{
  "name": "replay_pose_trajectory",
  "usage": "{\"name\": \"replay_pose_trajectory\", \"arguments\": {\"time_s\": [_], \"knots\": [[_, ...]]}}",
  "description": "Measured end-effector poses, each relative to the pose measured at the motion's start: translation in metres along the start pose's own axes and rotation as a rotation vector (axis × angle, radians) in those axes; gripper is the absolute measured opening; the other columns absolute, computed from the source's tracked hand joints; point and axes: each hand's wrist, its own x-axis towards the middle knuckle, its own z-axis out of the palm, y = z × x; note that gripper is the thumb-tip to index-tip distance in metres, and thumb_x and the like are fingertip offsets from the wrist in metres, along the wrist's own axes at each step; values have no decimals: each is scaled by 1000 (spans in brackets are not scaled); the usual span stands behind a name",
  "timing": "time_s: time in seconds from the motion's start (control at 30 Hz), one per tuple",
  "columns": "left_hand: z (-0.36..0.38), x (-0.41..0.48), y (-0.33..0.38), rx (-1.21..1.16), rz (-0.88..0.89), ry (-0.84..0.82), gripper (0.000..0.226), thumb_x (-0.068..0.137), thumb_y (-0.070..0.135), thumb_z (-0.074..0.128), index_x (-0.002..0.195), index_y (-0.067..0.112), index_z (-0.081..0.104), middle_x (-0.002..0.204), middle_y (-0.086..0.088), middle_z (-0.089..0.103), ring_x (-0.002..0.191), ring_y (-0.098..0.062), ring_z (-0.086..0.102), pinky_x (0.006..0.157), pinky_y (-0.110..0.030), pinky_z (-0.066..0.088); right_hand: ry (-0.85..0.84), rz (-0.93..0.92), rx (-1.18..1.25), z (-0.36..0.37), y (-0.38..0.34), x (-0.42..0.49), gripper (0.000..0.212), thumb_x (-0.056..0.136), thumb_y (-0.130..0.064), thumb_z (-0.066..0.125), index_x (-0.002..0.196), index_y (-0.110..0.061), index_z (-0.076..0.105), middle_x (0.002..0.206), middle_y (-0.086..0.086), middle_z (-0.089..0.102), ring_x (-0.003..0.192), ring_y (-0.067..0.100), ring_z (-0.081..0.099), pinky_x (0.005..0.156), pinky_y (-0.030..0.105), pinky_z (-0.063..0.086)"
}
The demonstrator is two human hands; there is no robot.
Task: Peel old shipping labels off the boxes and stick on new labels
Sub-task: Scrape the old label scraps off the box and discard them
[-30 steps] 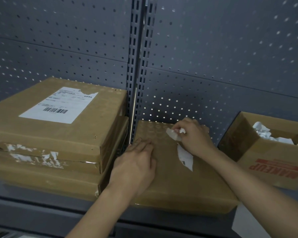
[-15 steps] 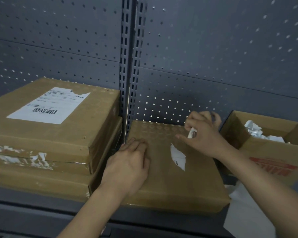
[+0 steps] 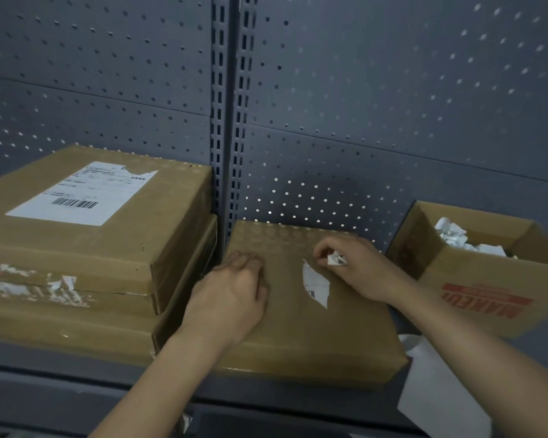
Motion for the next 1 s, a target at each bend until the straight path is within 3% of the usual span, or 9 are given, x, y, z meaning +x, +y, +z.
{"name": "replay_pose_trajectory", "arguments": {"time_s": [0.1, 0.2, 0.47, 0.7, 0.8, 0.93, 1.0], "knots": [[-1, -2, 10, 12, -55, 31, 43, 98, 39, 43, 138, 25, 50, 144, 8, 49, 133, -13, 45, 101, -32, 45, 17, -2, 12, 1, -4, 4, 26, 87, -3, 59, 86, -28, 61, 92, -14, 62, 91, 4, 56, 79, 23, 45], [4, -5, 11, 8, -81, 42, 46, 99, 40, 40, 142, 26, 46, 150, 9, 44, 142, -13, 36, 106, -33, 40, 43, -14, 31, 5, -6, 8, 34, 85, -7, 60, 74, -38, 49, 87, -12, 64, 87, 11, 60, 79, 36, 50], [5, -5, 6, -40, -82, 63, 46, 99, 42, 40, 143, 29, 46, 150, 11, 44, 142, -11, 35, 107, -36, 40, 105, -169, -120, 13, -5, 13, 46, 83, -8, 60, 68, -42, 33, 89, -12, 64, 89, 15, 60, 79, 46, 48], [4, -5, 6, -25, -66, 87, 43, 99, 41, 41, 139, 28, 49, 146, 10, 48, 140, -10, 36, 105, -33, 40, 100, -262, -241, 16, -7, 16, 33, 74, -12, 46, 75, -37, 26, 77, -8, 54, 73, 16, 49, 67, 44, 45], [3, -6, 6, -25, -66, 94, 40, 99, 40, 41, 136, 28, 51, 142, 10, 51, 136, -10, 41, 101, -32, 43, 121, -263, -276, 19, -4, 16, 37, 72, -9, 46, 76, -39, 24, 76, -12, 52, 72, 13, 45, 64, 41, 43], [5, -5, 5, -30, -63, 101, 41, 98, 42, 42, 136, 28, 51, 142, 11, 51, 137, -9, 41, 101, -33, 45, 97, -256, -193, 19, -5, 17, 45, 71, 5, 53, 73, -32, 28, 76, -9, 51, 71, 14, 43, 62, 27, 31], [5, -5, 5, -28, -61, 98, 42, 98, 42, 42, 137, 27, 50, 143, 10, 51, 139, -9, 39, 102, -34, 45, 103, -229, -102, 19, -2, 16, 45, 73, 9, 54, 71, -29, 31, 78, -6, 55, 74, 18, 49, 64, 32, 37]]}}
